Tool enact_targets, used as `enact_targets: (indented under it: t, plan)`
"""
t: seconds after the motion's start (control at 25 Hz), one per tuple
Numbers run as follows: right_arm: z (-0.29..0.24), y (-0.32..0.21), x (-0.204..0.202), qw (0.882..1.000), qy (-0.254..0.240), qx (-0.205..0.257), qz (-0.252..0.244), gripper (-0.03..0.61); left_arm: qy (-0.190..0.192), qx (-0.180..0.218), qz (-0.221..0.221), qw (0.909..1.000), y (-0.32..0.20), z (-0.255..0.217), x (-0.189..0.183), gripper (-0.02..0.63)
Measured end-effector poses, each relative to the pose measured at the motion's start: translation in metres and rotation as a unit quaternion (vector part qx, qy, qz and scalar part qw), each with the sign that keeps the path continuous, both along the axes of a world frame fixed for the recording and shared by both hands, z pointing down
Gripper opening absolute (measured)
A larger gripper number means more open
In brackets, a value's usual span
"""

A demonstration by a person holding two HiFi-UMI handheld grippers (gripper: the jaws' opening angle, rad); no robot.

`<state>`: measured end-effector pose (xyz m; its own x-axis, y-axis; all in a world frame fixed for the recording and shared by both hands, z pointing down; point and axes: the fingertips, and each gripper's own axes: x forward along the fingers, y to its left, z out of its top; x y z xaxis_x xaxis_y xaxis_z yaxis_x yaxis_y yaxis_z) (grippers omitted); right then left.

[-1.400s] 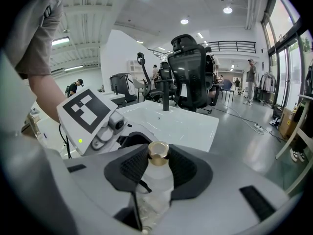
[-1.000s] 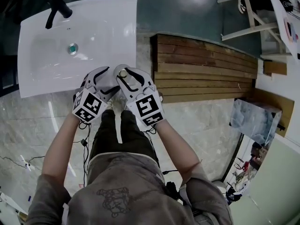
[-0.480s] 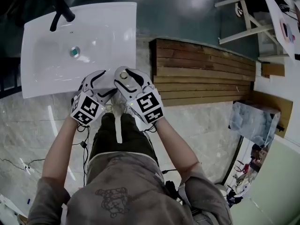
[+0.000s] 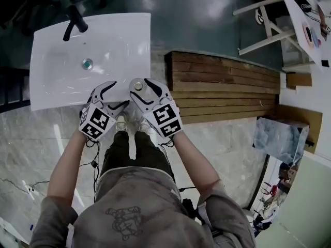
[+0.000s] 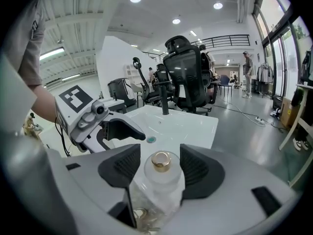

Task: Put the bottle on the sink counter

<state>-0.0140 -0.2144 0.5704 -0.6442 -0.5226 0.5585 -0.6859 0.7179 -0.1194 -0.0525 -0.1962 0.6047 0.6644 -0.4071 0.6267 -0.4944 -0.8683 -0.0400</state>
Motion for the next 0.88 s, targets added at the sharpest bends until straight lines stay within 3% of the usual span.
enact_targets:
  t: [0.56,0.88]
  plan:
    - [-0.066,-0.008,0.018,0.998,0.021,0.064,0.008,0.235,0.047,0.040,-0.040,0.9973,-0.019,-0.072,-0.012,0.325]
    - [-0.111,-0.007,0.033,0.994,0.012,0.108,0.033,0.235,0.059,0.101,-0.046,0.9920,-0.026,-0.128,-0.013,0.324]
